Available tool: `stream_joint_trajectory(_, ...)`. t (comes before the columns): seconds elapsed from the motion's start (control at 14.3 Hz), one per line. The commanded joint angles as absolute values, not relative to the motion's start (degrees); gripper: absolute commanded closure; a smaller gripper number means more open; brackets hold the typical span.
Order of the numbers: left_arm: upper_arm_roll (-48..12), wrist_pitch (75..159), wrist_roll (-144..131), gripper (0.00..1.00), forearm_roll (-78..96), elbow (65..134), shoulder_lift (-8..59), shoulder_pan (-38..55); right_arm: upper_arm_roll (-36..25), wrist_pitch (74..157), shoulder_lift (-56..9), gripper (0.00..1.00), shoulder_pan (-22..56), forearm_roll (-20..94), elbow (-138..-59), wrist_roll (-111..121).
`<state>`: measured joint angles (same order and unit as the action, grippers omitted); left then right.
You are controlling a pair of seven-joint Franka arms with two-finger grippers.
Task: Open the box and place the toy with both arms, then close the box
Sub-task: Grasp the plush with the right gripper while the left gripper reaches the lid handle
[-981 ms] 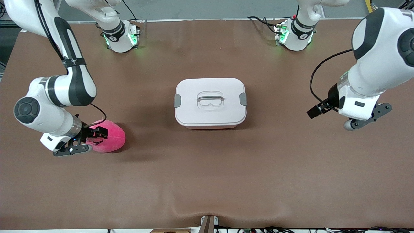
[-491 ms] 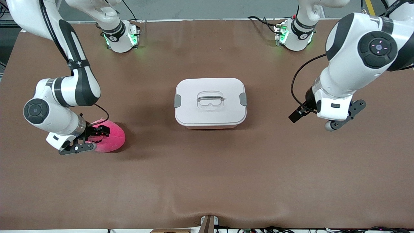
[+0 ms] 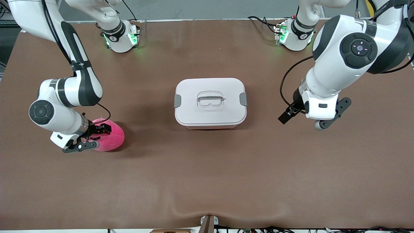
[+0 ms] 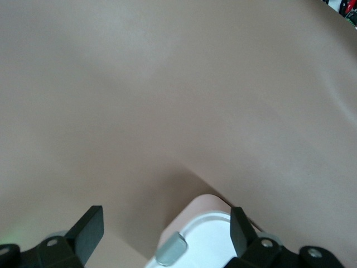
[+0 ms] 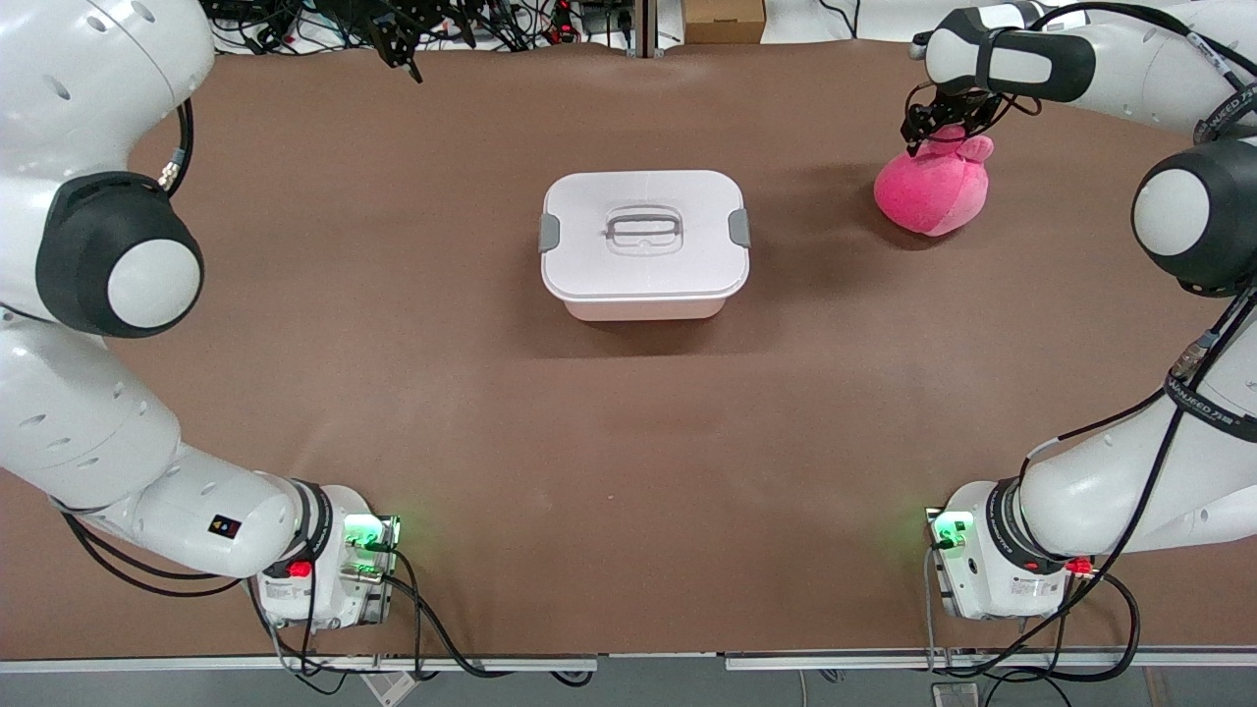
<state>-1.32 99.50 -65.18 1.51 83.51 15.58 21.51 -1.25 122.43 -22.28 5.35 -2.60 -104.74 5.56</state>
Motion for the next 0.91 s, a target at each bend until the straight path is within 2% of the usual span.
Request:
stream_joint_trajectory(0.0,-1.1,100.1,-70.6,0.0,2.3,82.0,17.0,23.5,-1.3,122.1,-22.3,0.58,5.5,-3.9,-105.3,4.7)
stream_joint_trajectory(0.07,-1.1,100.3,-72.4,0.0,2.3,82.0,17.6,24.2,-1.3,122.1,-22.4,0.7,5.5,-3.9,-105.2,4.7)
stream_joint_trajectory(0.14,-1.1,100.8,-74.6,0.0,2.3,82.0,17.8,25.0,-1.3,122.2,-22.5,0.74,5.5,-3.9,-105.2,4.7)
stream_joint_trajectory(0.28,-1.1,101.5,-79.6,0.0,2.2,82.0,18.5,26.5,-1.3,122.4,-22.6,0.76,5.5,-3.9,-105.2,4.7)
stream_joint_trajectory(0.35,-1.1,101.6,-81.6,0.0,2.2,82.0,19.2,27.6,-1.3,122.4,-22.6,0.81,5.5,-3.9,-105.2,4.7)
stream_joint_trajectory(0.42,-1.1,101.9,-83.5,0.0,2.2,82.1,19.4,28.4,-1.3,122.4,-22.6,0.94,5.5,-3.9,-105.1,4.7)
stream_joint_trajectory(0.49,-1.1,102.2,-85.3,0.0,2.1,82.1,19.8,28.9,-1.3,122.4,-22.6,1.0,5.5,-3.9,-105.1,4.7)
stream_joint_trajectory(0.84,-1.1,103.9,-92.3,0.0,2.1,82.1,21.0,31.1,-1.2,122.6,-22.0,1.0,5.5,-4.0,-104.5,11.1)
